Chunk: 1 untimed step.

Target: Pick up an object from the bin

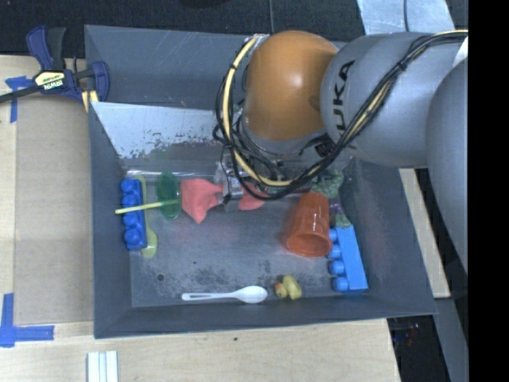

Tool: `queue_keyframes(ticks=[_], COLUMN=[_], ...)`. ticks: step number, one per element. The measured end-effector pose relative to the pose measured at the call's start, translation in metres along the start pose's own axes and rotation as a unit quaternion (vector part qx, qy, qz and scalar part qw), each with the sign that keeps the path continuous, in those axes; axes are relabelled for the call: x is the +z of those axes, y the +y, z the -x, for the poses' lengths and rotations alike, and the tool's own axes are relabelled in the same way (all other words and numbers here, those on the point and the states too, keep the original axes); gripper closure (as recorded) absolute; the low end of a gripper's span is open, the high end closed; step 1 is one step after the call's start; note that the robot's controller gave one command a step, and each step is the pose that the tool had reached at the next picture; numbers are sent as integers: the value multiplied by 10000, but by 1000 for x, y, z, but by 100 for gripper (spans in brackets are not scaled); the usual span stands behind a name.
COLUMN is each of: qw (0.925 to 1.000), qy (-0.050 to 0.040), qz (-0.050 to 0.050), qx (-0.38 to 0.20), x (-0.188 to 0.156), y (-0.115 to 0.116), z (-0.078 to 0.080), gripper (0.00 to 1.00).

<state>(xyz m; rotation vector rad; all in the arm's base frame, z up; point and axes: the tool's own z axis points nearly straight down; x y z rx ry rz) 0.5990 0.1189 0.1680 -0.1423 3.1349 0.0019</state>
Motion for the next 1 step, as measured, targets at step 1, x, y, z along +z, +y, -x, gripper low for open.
queue_keyframes(ticks=[1], qw=[10000], qy=[-15], qz=[0], qx=[1], x=[-27], y=[0], z=[1], gripper=[100])
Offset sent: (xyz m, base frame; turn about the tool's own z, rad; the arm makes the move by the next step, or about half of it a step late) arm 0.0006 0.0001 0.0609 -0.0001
